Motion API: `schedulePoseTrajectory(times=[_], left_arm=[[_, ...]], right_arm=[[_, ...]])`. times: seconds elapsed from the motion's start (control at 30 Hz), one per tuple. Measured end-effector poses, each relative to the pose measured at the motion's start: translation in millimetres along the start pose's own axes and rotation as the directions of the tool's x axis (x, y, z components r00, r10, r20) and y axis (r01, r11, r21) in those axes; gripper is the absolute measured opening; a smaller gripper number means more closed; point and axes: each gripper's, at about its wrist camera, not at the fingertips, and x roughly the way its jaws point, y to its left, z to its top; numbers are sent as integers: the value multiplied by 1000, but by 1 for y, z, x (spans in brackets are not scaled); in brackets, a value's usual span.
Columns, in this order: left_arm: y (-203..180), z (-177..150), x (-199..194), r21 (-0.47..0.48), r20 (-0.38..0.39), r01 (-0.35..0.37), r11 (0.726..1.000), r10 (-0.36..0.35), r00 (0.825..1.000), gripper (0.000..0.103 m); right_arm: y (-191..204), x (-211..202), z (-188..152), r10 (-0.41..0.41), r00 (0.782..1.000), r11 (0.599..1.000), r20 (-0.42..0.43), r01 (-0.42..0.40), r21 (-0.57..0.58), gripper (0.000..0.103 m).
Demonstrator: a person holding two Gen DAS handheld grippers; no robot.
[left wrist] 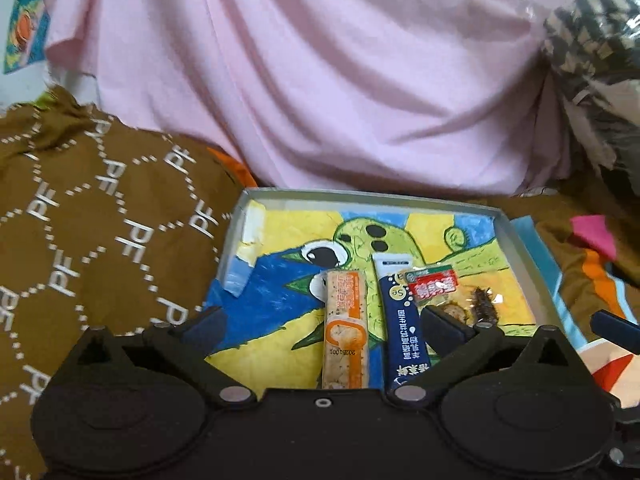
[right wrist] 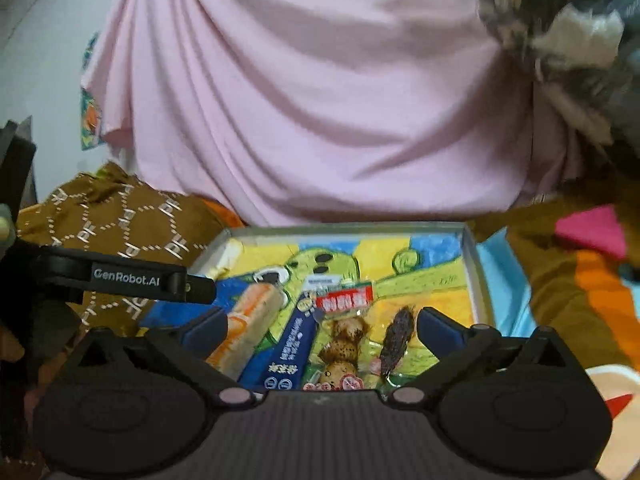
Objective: Organize snacks
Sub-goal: 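Lift both tools away from the tray toward the remaining snacks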
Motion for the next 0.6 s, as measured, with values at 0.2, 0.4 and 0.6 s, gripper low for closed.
schedulePoseTrajectory(times=[0.2,0.4,0.6], left_arm=[[3,-11,-53,-4,78,-21,1000,22,997,102],[12,-34,-102,-11,121,-34,999,36,992,102],[30,-66,-144,-44,132,-46,998,52,990,102]], right_arm=[[15,-45,3,26,998,1000,61,-25,-19,103],[40,-75,0,57,997,996,56,-53,-65,103],[60,-110,-10,95,994,994,54,-91,-63,103]])
